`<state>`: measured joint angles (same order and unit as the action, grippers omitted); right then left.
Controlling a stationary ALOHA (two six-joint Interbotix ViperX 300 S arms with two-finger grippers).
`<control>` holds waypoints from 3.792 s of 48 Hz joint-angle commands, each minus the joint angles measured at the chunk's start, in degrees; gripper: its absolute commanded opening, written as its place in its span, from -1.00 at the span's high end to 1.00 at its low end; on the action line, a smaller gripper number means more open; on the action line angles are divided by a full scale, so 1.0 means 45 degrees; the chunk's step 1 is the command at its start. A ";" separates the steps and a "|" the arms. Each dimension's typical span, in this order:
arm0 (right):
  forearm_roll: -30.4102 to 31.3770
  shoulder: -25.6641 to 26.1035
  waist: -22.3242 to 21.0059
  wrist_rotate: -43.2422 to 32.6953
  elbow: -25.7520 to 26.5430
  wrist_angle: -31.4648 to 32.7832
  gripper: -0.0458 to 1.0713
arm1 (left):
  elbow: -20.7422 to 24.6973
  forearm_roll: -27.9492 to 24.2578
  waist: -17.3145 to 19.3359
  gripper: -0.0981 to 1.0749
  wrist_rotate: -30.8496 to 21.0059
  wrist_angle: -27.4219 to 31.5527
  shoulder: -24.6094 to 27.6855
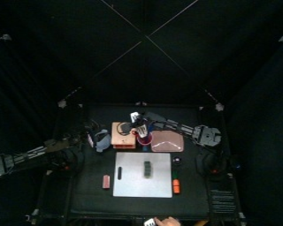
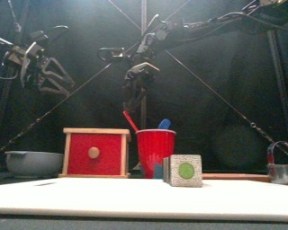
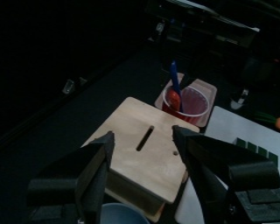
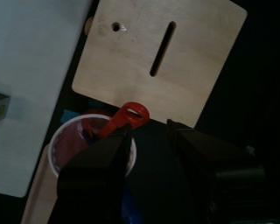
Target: Cut sushi roll
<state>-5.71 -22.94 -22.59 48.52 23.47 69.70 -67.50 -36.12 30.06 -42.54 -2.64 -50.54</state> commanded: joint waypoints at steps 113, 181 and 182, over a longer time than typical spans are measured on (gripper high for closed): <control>-0.5879 0.7773 -0.1191 -0.1230 -0.6973 -0.6582 0.24 | 0.0195 -0.0234 0.0703 -0.72 0.2051 -0.3945 0.1426; -0.7383 1.1973 0.2793 -0.1250 -1.3711 -1.6094 0.24 | 0.5000 0.0898 -0.2207 -0.75 0.4199 -0.6992 1.0234; -0.7402 1.2031 0.2832 -0.1230 -1.3770 -1.6172 0.24 | 0.5020 0.0937 -0.2207 -0.71 0.4199 -0.6973 1.0234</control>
<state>-38.58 29.09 -10.46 42.98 -38.58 -1.76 -46.58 -32.43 20.21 -23.64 -33.49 -4.39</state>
